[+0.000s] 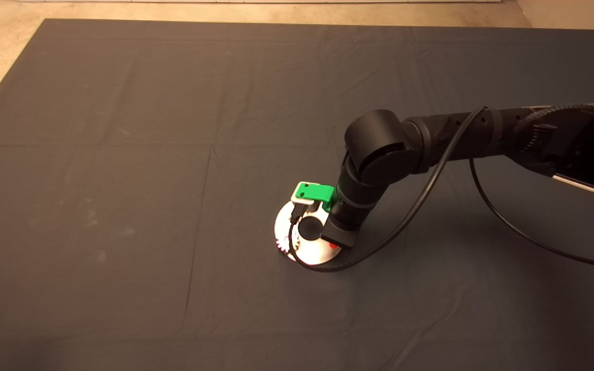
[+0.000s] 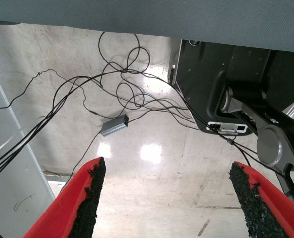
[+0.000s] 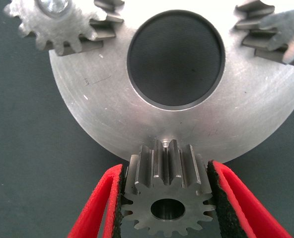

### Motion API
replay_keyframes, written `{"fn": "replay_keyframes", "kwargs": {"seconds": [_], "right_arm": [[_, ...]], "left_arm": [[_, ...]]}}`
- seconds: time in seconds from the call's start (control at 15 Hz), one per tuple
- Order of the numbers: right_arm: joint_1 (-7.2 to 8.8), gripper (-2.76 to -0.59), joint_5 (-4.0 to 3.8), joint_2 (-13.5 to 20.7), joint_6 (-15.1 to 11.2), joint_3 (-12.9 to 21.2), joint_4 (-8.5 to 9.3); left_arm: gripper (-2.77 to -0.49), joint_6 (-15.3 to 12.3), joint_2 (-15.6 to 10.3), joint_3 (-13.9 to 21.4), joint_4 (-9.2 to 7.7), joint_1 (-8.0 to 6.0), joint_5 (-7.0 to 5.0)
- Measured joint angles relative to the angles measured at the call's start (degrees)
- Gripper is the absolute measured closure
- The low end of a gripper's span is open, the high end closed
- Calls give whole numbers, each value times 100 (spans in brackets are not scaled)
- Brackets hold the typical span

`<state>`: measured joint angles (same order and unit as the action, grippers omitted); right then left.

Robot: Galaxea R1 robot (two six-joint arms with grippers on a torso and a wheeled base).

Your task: Install three planetary gears onto the carrier pins

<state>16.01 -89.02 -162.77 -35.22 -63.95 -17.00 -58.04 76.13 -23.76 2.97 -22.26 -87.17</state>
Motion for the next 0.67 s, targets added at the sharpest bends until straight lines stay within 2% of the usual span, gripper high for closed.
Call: {"fn": "replay_keyframes", "kwargs": {"seconds": [0.67], "right_arm": [[-11,-104,16,-21,0,-1,-1]], "left_arm": [[-176,0,-30,0,0,0,0]]}}
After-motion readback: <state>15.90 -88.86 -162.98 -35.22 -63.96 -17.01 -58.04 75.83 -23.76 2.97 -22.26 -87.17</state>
